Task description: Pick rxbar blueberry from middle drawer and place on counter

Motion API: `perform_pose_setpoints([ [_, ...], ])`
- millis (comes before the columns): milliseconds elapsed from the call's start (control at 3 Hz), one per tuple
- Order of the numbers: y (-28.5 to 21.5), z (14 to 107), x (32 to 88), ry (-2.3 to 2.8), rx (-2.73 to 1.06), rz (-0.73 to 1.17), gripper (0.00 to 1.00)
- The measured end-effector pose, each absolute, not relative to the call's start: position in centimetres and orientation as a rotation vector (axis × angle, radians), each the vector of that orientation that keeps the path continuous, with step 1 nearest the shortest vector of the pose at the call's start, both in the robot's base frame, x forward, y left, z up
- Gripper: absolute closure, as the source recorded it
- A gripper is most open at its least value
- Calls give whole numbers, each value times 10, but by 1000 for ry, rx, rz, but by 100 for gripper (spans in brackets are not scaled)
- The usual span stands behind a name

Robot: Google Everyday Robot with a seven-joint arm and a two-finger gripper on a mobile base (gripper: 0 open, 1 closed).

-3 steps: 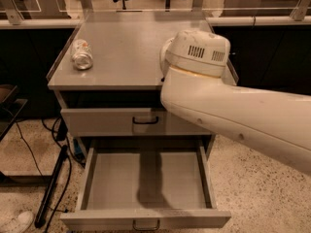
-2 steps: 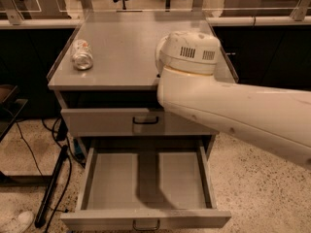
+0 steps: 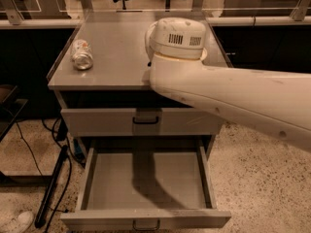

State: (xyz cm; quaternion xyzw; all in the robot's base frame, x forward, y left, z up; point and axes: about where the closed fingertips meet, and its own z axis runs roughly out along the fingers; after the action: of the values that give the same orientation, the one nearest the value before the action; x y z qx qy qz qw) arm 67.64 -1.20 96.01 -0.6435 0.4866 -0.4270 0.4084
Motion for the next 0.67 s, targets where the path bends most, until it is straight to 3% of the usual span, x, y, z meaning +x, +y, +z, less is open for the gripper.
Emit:
perform_pose_setpoints([
  [667, -6, 959, 688, 1238, -1584, -1085, 100],
])
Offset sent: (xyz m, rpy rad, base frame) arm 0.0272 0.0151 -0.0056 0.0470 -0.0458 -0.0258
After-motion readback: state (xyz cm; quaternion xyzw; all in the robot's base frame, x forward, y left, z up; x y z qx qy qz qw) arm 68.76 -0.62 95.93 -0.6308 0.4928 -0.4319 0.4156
